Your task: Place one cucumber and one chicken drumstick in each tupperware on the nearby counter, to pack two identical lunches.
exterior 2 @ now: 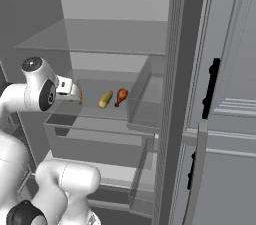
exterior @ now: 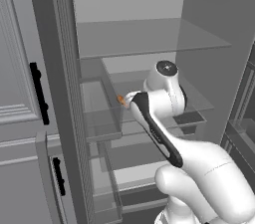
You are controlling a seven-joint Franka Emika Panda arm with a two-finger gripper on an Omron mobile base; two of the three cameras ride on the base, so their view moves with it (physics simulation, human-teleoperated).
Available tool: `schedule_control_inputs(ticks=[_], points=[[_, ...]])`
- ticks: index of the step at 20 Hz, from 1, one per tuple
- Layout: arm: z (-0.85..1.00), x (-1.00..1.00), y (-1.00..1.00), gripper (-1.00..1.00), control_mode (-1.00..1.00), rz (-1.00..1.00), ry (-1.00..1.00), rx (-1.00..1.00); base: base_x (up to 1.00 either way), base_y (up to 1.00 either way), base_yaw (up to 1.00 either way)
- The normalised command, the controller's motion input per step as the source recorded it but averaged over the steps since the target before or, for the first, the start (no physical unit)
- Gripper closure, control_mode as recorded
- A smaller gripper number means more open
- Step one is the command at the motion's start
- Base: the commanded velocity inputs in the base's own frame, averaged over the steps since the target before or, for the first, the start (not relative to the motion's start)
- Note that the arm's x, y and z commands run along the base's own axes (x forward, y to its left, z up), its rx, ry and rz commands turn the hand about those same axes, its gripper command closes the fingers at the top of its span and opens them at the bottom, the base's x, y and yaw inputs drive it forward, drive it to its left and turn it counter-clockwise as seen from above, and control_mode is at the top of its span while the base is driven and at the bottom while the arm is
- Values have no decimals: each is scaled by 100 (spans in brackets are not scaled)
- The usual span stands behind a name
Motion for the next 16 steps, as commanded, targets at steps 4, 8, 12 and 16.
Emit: schedule_control_inputs(ticks=[4, 8, 12, 16], points=[[-34, 44, 4, -100, -100, 0, 0, -2, 0, 0, 0], [-24, 48, 0, -100, -100, 0, 0, 0, 0, 0, 0], [-18, 51, 0, -100, -100, 0, 0, 0, 0, 0, 0], [-23, 48, 1, -100, -100, 0, 0, -2, 0, 0, 0]])
